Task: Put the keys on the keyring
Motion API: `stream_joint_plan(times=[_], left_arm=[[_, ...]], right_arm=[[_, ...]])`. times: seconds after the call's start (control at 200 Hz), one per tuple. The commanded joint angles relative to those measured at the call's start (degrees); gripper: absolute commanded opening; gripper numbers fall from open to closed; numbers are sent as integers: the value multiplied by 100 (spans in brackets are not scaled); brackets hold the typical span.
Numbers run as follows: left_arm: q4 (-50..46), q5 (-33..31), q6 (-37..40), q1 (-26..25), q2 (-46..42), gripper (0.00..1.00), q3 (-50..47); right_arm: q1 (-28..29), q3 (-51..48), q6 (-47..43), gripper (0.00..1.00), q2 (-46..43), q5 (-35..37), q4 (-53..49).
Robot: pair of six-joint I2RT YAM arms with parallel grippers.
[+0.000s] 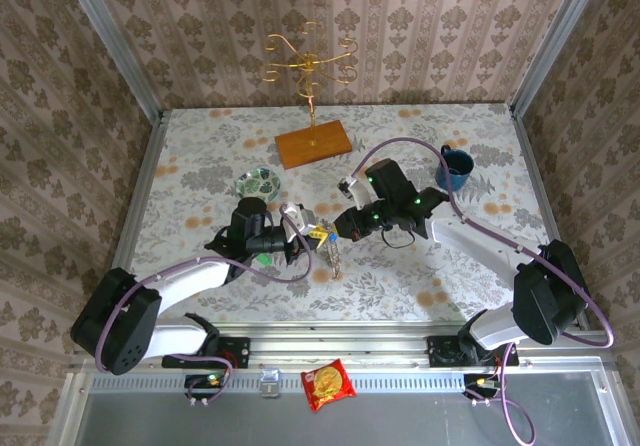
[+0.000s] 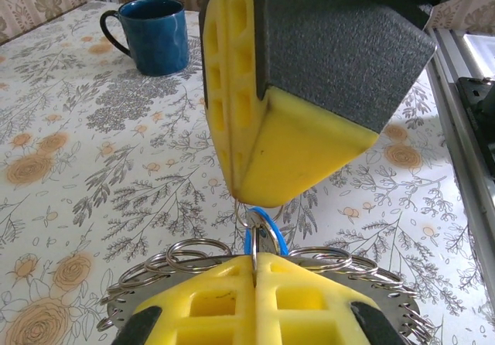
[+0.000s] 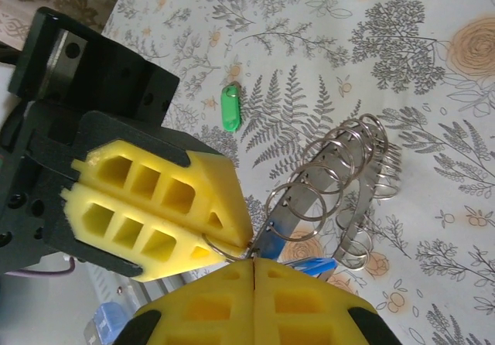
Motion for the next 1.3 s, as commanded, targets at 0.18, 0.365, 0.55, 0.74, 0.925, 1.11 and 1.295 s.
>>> stream_joint_plan(times=[0.18, 0.365, 0.55, 0.74, 0.925, 1.11, 1.295], left_arm=[[84, -103, -95, -60, 79, 0, 163], [83, -94, -74, -69, 69, 0, 157], [100, -89, -34, -77, 70, 0, 143], [143, -84, -15, -86, 61, 0, 115], [147, -86, 30, -93, 53, 0, 95], [129, -92, 62, -95, 53, 0, 95], [121, -85, 96, -91, 61, 0, 86]], right_arm=[[24, -246, -252, 0, -458, -57, -6], [110, -179, -230, 0, -350, -358, 179], [108, -73, -195, 0, -154, -342, 260], [121, 6, -147, 0, -28, -114, 212], [112, -30, -107, 0, -67, -168, 356], [25, -158, -202, 0, -256, -241, 383], [2, -106, -204, 0, -252, -186, 383]])
